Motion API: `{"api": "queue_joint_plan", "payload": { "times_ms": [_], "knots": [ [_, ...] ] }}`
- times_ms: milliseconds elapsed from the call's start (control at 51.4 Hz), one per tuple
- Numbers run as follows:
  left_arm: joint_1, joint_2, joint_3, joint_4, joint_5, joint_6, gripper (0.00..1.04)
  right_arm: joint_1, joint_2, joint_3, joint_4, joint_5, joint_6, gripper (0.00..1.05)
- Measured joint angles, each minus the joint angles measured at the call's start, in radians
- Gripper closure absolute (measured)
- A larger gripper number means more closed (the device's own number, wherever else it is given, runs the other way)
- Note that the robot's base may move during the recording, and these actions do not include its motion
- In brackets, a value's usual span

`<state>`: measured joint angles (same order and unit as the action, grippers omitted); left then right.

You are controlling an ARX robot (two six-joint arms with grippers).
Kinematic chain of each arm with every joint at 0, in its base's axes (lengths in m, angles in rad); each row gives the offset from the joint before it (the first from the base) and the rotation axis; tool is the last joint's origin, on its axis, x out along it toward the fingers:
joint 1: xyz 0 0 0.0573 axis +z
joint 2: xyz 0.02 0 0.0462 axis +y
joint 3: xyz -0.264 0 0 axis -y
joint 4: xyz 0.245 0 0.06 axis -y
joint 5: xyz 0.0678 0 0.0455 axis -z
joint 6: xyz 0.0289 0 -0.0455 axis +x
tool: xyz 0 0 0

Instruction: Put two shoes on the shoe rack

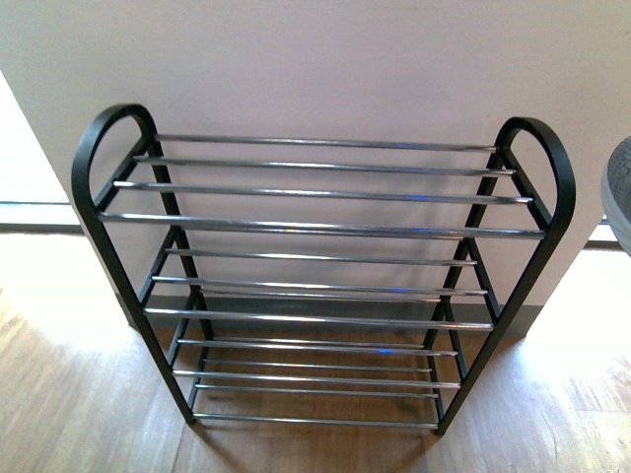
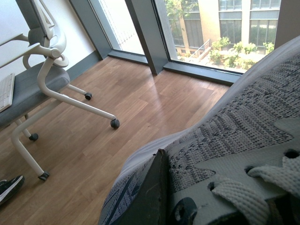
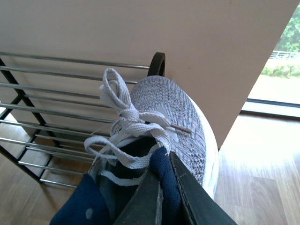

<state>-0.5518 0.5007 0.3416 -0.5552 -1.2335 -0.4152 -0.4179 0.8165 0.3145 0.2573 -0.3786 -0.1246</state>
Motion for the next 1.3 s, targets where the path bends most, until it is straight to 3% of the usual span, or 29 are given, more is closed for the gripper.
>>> {"api": "queue_joint_plan", "payload": {
  "times_ms": [447,486,545,603,817,992,1303],
  "knots": [
    [0.0,0.0,0.0,0.0,0.0,0.0,1.03,0.0,0.0,0.0,0.0,-0.002,0.0,1.03],
    [0.0,0.0,0.0,0.0,0.0,0.0,1.03,-0.011,0.006,0.0,0.007,-0.057,0.008,1.03],
    [0.0,0.0,0.0,0.0,0.0,0.0,1.03,-0.023,0.032,0.006,-0.002,-0.223,0.024,1.03],
    [0.0,0.0,0.0,0.0,-0.001,0.0,1.03,0.013,0.086,0.033,-0.048,-0.241,0.019,1.03],
    [0.0,0.0,0.0,0.0,0.0,0.0,1.03,0.229,0.499,0.256,-0.014,0.082,-0.005,1.03],
    [0.0,0.0,0.0,0.0,0.0,0.0,1.03,0.323,0.767,0.502,-0.047,0.292,-0.003,1.03],
    [0.0,0.0,0.0,0.0,0.0,0.0,1.03,0.398,0.976,0.779,-0.127,0.42,0.038,1.03]
  ]
}}
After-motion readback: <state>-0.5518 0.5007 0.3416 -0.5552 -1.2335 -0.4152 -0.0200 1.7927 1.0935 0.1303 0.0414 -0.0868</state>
